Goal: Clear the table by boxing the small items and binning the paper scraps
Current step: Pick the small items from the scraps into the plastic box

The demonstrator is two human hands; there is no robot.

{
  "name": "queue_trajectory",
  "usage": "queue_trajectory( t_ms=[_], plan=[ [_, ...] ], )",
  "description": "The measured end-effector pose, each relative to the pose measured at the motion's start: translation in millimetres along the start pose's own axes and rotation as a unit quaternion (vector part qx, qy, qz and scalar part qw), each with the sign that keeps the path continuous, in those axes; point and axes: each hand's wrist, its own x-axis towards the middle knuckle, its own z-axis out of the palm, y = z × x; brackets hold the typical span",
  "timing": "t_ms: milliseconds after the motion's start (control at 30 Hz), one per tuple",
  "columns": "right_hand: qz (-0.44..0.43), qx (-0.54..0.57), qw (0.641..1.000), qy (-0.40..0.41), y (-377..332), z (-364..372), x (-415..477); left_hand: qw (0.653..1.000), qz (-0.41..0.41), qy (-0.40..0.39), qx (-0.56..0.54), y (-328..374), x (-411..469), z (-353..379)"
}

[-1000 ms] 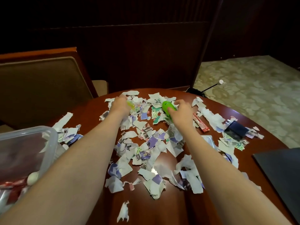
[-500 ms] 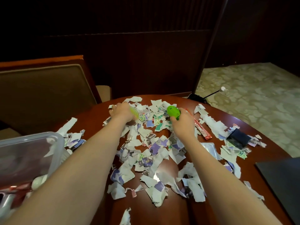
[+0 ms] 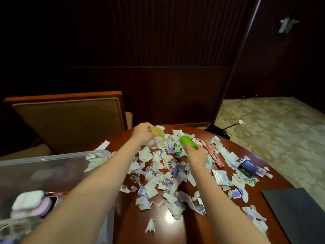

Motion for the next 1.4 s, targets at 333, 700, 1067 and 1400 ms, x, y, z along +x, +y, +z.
queue_trajectory(
  t_ms=[333,700,1067,1400],
  plan=[
    [0.037,0.097,0.992,-0.076,-45.2,29.9,-89.2,0.997,0.038,0.017,-0.058,-9.4,-86.2,-98.5],
    [0.005,0.046,0.980,-0.195,-79.3,78.5,-177.7,0.995,0.001,0.078,-0.066,-86.9,-161.7,-193.2],
    [-0.029,-0.026,0.949,-0.312,-60.2,122.4,-247.3,0.997,-0.055,-0.018,0.051,-164.6,-208.3,-231.6],
    [-0.064,-0.132,0.937,-0.317,-34.2,134.1,-263.8,0.964,-0.074,-0.085,0.241,-192.7,-224.9,-228.3]
  ],
)
